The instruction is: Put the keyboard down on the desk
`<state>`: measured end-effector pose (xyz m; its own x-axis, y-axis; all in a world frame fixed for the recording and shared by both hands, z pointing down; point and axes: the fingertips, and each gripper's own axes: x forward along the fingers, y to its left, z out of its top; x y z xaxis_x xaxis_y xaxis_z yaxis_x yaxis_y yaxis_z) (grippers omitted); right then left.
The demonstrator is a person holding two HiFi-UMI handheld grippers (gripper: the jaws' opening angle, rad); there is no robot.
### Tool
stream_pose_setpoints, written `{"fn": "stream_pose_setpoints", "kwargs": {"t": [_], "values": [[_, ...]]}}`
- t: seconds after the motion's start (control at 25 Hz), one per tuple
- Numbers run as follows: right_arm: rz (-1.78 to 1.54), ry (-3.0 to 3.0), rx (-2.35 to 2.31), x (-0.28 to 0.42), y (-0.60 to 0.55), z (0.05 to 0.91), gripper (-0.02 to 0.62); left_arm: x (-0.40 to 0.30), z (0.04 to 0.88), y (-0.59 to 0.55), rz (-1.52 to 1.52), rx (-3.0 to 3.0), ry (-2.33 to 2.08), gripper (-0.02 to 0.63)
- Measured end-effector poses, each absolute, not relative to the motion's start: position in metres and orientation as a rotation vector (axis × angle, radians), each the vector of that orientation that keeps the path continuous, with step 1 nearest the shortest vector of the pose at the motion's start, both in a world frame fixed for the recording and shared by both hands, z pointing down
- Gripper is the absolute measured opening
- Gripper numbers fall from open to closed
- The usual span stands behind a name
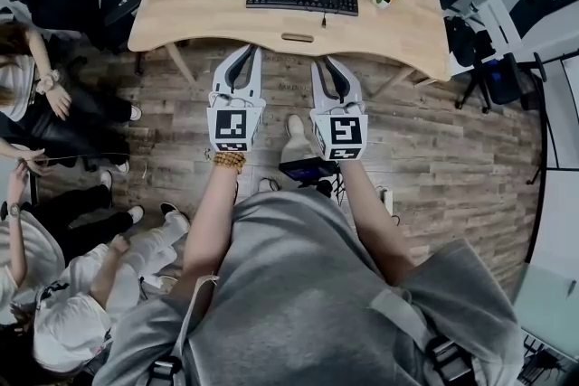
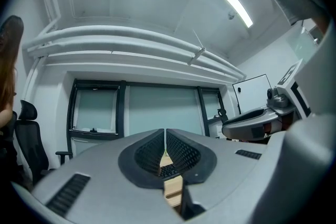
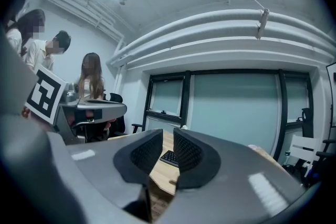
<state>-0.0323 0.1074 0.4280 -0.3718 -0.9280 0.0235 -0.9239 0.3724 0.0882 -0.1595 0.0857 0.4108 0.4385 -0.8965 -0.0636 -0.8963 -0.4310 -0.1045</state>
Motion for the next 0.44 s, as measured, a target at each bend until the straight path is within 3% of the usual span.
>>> {"fn": "stream_pose_setpoints", "kwargs": {"t": [0.44], "values": [[-0.043,-2.525,1.711,-0.03,0.082,0.44,0.065,-0.166,0.422,0.059,-0.023,-2.567,1.654,0.018]]}}
